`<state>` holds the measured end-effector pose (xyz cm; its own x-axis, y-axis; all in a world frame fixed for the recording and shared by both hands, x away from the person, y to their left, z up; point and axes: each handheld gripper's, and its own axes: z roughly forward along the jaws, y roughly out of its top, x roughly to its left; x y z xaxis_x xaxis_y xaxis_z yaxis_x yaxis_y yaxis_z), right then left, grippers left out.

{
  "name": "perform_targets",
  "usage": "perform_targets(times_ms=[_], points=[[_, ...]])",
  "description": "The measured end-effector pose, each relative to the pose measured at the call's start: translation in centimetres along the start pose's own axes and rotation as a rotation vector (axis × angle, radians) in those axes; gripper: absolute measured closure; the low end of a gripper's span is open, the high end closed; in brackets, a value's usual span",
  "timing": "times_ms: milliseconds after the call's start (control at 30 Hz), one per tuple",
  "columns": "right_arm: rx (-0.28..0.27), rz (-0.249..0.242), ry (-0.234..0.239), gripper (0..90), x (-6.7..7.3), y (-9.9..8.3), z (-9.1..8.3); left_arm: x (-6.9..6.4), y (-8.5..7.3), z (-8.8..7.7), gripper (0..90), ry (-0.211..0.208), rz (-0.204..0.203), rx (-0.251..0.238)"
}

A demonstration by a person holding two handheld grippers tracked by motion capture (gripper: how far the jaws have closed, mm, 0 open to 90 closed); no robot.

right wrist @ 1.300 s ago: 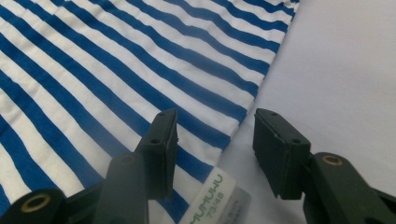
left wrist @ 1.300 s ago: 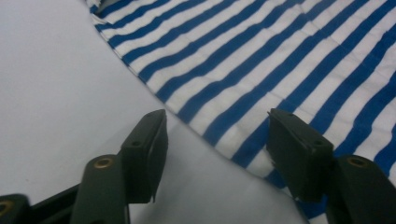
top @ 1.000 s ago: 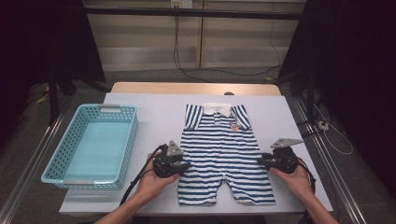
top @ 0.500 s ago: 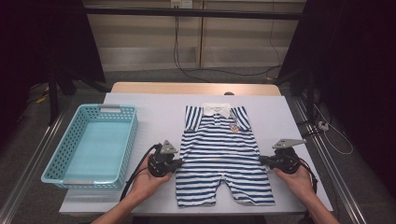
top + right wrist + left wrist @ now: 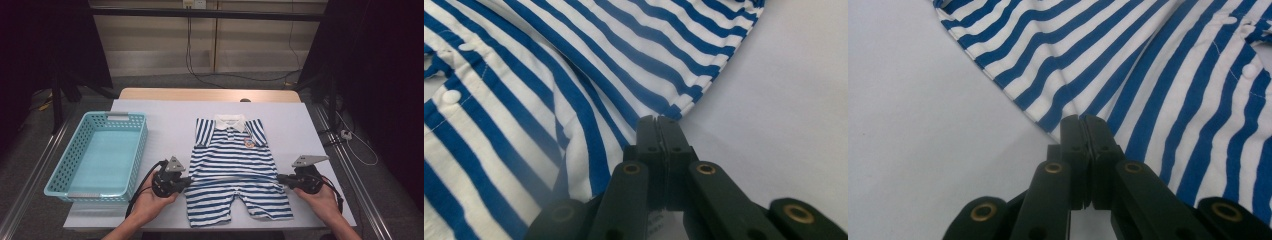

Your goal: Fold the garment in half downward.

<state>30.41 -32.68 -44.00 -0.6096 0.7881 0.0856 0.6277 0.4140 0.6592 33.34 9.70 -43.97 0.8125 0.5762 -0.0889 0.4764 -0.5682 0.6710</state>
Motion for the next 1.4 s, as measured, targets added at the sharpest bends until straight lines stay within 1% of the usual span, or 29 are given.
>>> perform_targets(times_ms=[33, 67, 100, 200, 233, 333, 467, 567, 600, 633, 667, 733, 767, 800, 833, 867, 933, 1000, 1033, 1067, 1100, 1133, 1200, 1233, 1267, 1333, 1367, 1400], points=[[-0.007, -0.004, 0.007, 90.0, 0.1, -0.1, -0.2, -0.1, 0.0, -0.1, 88.2, -0.005, -0.001, 0.007], [-0.009, -0.005, 0.000, 90.0, 0.2, -0.2, -0.4, -0.1, -0.1, 0.0, 88.1, -0.005, 0.001, 0.003], [-0.010, -0.003, 0.007, 90.0, 0.3, -0.3, -0.5, -0.1, -0.1, 0.0, 88.1, -0.005, 0.001, 0.003], [-0.005, -0.012, 0.008, 90.0, 0.5, -0.7, -0.7, -0.2, -0.1, 0.0, 88.1, -0.010, 0.005, 0.004], [0.000, -0.005, 0.022, 90.0, 0.7, -0.8, -0.8, -0.2, -0.1, 0.0, 88.0, -0.010, -0.001, 0.005], [0.023, -0.025, 0.039, 90.0, 0.9, -1.0, -0.6, -0.4, -0.3, 0.0, 88.0, -0.011, -0.007, 0.013], [0.017, -0.032, 0.046, 90.0, 0.9, -1.0, -0.7, -0.6, -0.4, -0.1, 88.0, -0.017, -0.001, 0.017], [0.041, -0.026, 0.058, 89.7, 1.0, -1.2, -0.8, -0.9, -0.6, -0.4, 88.0, -0.021, 0.012, 0.017], [0.042, -0.024, 0.062, 89.6, 1.0, -1.3, -0.9, -1.0, -0.6, -0.5, 88.0, -0.019, 0.016, 0.013], [0.042, -0.013, 0.064, 89.6, 1.0, -1.3, -1.0, -1.1, -0.6, -0.6, 88.0, -0.013, 0.009, 0.020], [0.039, -0.014, 0.070, 89.6, 0.9, -1.3, -1.0, -1.1, -0.6, -0.6, 88.0, -0.021, 0.008, 0.015], [0.044, -0.005, 0.073, 89.6, 0.8, -1.4, -1.0, -1.1, -0.6, -0.6, 88.0, -0.019, 0.016, 0.014], [0.048, -0.006, 0.076, 89.7, 0.8, -1.4, -1.0, -1.2, -0.7, -0.7, 88.0, -0.022, 0.007, 0.018], [0.049, -0.004, 0.077, 89.7, 0.9, -1.5, -1.0, -1.2, -0.8, -0.8, 88.0, -0.021, 0.012, 0.020], [0.050, -0.018, 0.078, 89.3, 0.9, -1.5, -1.1, -1.3, -0.9, -0.8, 88.0, -0.025, 0.007, 0.019], [0.052, -0.020, 0.080, 88.4, 1.1, -1.6, -1.2, -1.3, -1.0, -0.9, 87.9, -0.019, 0.005, 0.018], [0.041, -0.035, 0.086, 88.0, 1.3, -1.8, -1.5, -1.2, -1.0, -1.0, 87.8, -0.022, 0.001, 0.020], [0.045, -0.028, 0.086, 88.0, 1.3, -2.0, -1.8, -1.3, -1.0, -1.0, 87.8, -0.024, -0.002, 0.018], [0.035, -0.030, 0.093, 88.2, 1.2, -2.1, -1.8, -1.4, -1.0, -0.9, 87.9, -0.033, 0.000, 0.017], [0.043, -0.022, 0.094, 88.7, 1.2, -2.2, -2.0, -1.5, -1.1, -1.0, 87.9, -0.027, 0.007, 0.025], [0.040, -0.028, 0.093, 88.7, 1.2, -2.3, -2.0, -1.6, -1.1, -1.0, 87.9, -0.030, 0.002, 0.021], [0.041, -0.033, 0.091, 88.7, 1.2, -2.4, -2.1, -1.5, -1.2, -1.2, 87.9, -0.032, 0.006, 0.027], [0.041, -0.036, 0.089, 88.8, 1.2, -2.3, -2.1, -1.5, -1.3, -1.3, 87.8, -0.037, 0.006, 0.017], [0.042, -0.028, 0.097, 88.9, 1.3, -2.4, -2.1, -1.5, -1.3, -1.4, 87.7, -0.036, 0.009, 0.023], [0.046, -0.025, 0.092, 89.1, 1.3, -2.3, -2.1, -1.5, -1.3, -1.4, 87.6, -0.041, 0.008, 0.019], [0.042, -0.032, 0.091, 89.1, 1.3, -2.3, -2.1, -1.4, -1.4, -1.3, 86.4, -0.043, 0.000, 0.015], [0.035, -0.036, 0.088, 88.4, 1.3, -2.3, -2.0, -1.3, -1.4, -1.2, 83.7, -0.039, -0.003, 0.006], [0.037, -0.027, 0.090, 86.4, 1.4, -2.3, -2.1, -1.2, -1.4, -1.3, 76.9, -0.022, -0.008, 0.006]])
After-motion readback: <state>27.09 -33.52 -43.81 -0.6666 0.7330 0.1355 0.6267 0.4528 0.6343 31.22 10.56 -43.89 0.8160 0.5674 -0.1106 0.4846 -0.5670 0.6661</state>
